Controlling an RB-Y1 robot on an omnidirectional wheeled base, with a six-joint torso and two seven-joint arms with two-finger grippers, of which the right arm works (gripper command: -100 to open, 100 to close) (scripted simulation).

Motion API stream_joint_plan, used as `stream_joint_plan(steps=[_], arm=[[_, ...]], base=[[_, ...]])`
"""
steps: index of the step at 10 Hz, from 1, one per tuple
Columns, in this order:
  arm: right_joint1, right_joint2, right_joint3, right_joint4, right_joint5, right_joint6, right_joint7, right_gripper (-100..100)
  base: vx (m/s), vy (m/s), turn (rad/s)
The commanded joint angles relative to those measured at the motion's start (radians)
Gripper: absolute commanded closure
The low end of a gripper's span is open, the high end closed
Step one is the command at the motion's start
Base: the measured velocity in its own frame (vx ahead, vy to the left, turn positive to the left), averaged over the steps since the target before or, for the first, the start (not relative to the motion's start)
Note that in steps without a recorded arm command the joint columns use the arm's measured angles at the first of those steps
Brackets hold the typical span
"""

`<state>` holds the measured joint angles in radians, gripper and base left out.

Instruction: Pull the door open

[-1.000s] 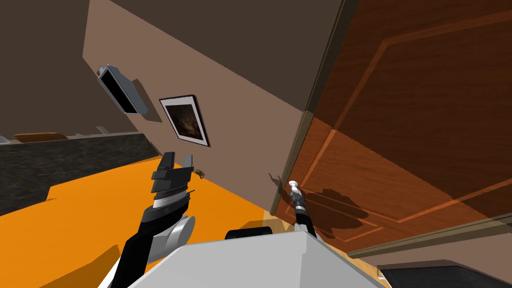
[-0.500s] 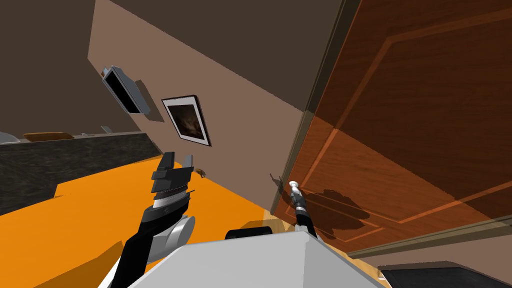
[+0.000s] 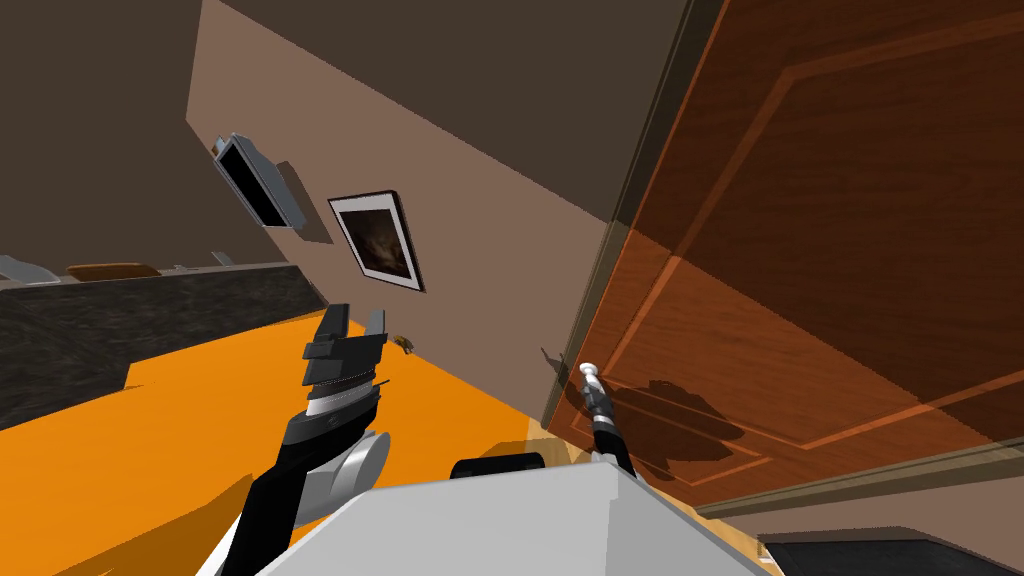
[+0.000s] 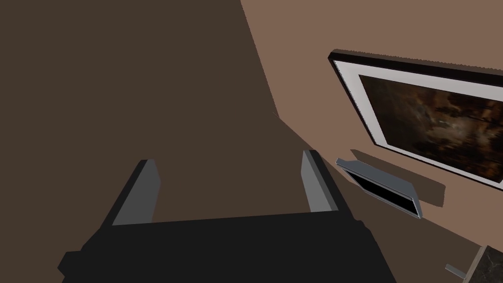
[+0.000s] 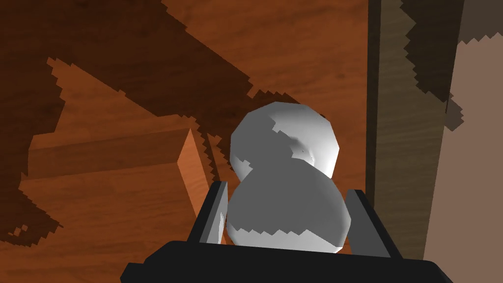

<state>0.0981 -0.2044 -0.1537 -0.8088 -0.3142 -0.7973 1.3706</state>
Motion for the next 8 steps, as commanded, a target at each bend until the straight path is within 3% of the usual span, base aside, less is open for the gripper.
stream_joint_plan(steps=[1,8], arm=[[0.006,-0.005,0.001,-0.002,-0.008,-0.005,-0.044,100],[0.028,-0.015,0.019,-0.016,-0.034,-0.015,-0.211,100]], base=[[-0.017,0.001,0.02],[-0.015,0.0,0.02]])
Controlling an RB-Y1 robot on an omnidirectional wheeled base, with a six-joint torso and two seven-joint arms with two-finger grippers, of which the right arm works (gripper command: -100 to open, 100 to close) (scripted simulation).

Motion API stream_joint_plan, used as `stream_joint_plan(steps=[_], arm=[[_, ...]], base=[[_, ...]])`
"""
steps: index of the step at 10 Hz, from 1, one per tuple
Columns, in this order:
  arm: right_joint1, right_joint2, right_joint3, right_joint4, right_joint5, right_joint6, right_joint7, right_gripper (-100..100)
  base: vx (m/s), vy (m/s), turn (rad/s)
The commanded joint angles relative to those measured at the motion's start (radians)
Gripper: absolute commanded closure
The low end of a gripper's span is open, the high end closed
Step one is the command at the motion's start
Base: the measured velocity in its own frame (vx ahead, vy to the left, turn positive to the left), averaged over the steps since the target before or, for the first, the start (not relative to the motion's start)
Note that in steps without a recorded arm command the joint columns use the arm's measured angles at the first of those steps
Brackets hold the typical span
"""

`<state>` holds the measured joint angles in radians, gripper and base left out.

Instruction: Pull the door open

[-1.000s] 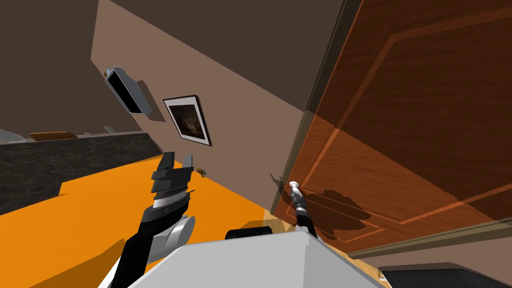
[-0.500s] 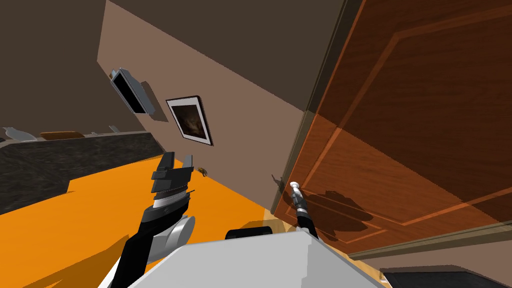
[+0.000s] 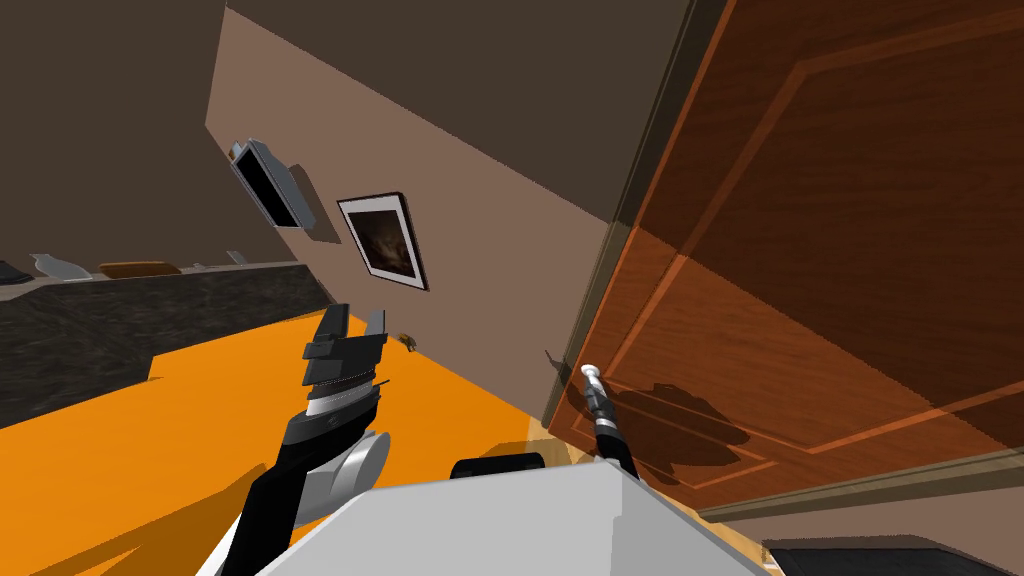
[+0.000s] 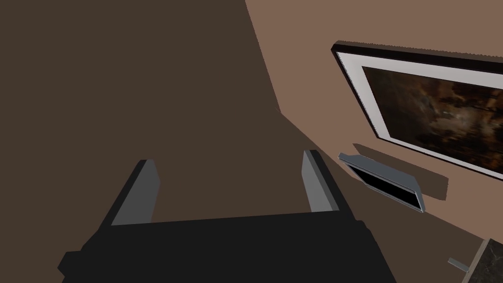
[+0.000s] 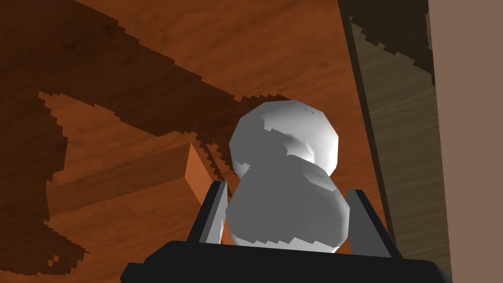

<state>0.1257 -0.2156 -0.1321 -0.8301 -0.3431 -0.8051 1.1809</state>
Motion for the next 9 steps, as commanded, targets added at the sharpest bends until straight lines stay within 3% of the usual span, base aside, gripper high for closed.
stream_joint_plan(steps=[1,9], arm=[[0.004,-0.006,0.001,0.003,-0.009,-0.009,-0.05,100],[0.025,-0.016,0.02,-0.011,-0.035,-0.019,-0.228,100]], base=[[-0.015,-0.001,0.027],[-0.014,-0.001,0.019]])
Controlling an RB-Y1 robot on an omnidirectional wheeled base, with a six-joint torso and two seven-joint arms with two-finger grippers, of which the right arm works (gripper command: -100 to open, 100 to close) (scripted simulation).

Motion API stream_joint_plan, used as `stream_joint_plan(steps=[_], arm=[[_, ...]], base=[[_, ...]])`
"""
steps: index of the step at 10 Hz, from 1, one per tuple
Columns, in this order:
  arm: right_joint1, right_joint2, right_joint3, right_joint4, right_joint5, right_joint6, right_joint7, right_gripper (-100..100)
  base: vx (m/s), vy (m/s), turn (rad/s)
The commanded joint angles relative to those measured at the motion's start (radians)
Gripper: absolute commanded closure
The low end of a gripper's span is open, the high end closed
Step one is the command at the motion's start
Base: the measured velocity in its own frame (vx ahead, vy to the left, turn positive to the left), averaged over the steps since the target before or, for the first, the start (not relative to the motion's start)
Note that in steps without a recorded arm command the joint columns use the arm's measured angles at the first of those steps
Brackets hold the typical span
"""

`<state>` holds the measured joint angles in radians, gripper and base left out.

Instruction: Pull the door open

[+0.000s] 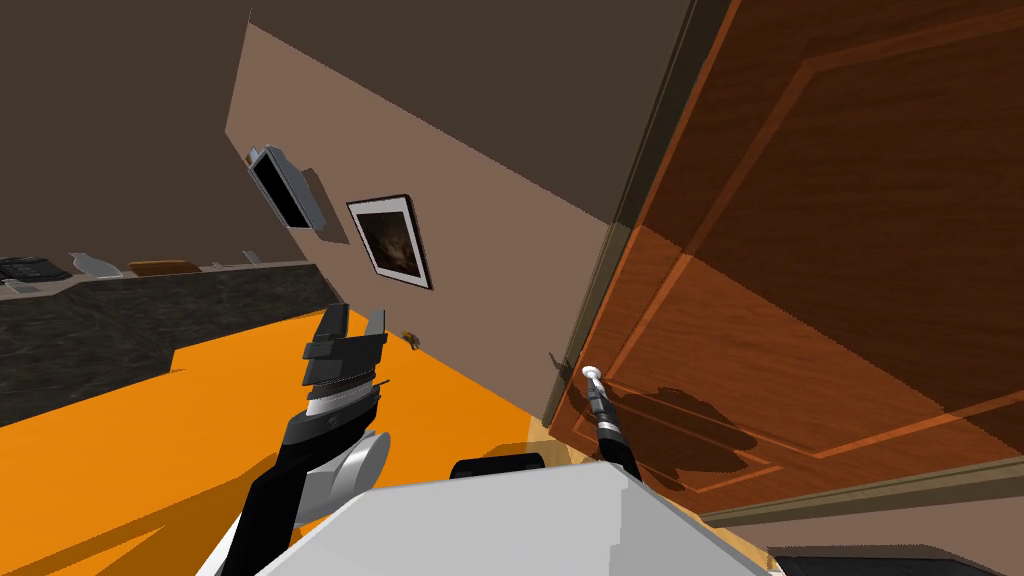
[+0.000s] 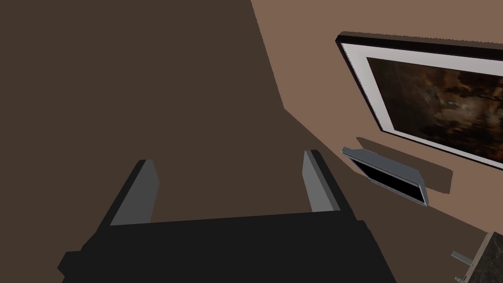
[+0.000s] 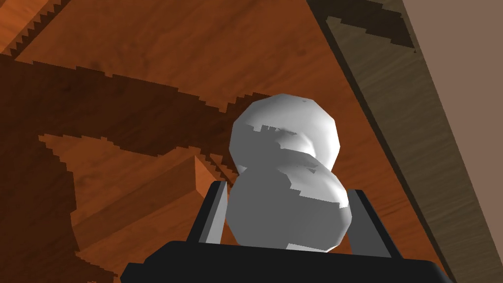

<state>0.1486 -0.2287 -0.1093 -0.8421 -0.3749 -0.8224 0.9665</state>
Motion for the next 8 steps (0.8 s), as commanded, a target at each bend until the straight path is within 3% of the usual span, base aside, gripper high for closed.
stream_joint_plan(steps=[1,8], arm=[[0.007,-0.005,0.001,-0.002,-0.009,-0.004,-0.05,100],[0.026,-0.013,0.018,-0.015,-0.031,-0.012,-0.208,100]], base=[[-0.011,0.0,0.02],[-0.013,-0.002,0.02]])
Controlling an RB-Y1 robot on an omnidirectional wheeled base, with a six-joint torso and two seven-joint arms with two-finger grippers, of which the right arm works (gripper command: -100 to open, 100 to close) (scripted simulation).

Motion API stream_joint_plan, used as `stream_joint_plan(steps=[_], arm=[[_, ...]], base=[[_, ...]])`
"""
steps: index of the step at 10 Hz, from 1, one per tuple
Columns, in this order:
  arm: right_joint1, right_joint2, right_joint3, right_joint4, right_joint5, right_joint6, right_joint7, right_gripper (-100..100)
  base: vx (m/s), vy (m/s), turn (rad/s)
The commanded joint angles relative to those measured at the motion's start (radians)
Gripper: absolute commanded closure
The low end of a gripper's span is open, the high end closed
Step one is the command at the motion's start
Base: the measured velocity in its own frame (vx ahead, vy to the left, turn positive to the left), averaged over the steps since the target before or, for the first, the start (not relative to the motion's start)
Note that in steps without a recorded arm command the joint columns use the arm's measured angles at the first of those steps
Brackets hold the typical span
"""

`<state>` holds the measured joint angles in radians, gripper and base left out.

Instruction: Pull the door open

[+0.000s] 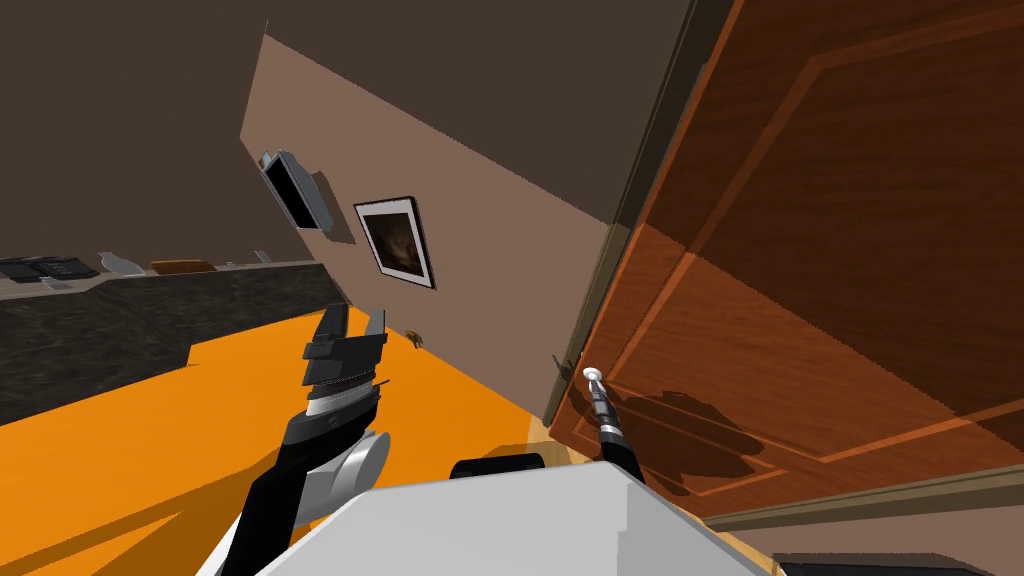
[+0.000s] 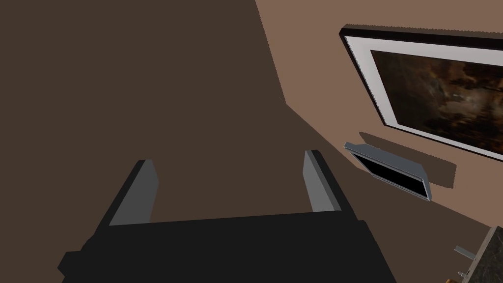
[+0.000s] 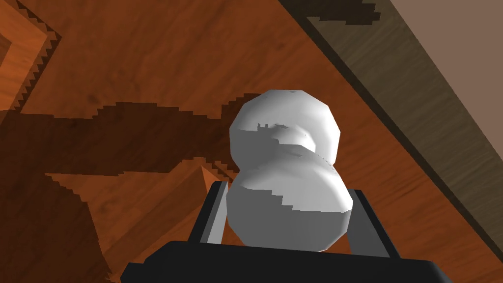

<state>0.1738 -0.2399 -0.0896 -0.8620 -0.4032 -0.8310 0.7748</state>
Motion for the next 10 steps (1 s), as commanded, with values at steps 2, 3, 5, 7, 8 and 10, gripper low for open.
stream_joint_plan(steps=[2,3,5,7,8,10], arm=[[0.005,-0.004,0.003,0.002,-0.009,-0.006,-0.057,100],[0.01,-0.006,0.007,-0.002,-0.015,-0.008,-0.095,100],[0.015,-0.009,0.012,-0.005,-0.021,-0.011,-0.138,100],[0.02,-0.011,0.016,-0.008,-0.026,-0.013,-0.179,100],[0.025,-0.013,0.021,-0.012,-0.033,-0.015,-0.217,100],[0.03,-0.015,0.026,-0.016,-0.039,-0.018,-0.26,100]], base=[[-0.011,-0.002,0.016],[-0.008,-0.001,0.021],[-0.014,-0.001,0.024],[-0.013,-0.003,0.016],[-0.009,0.001,0.022],[-0.01,-0.002,0.018]])
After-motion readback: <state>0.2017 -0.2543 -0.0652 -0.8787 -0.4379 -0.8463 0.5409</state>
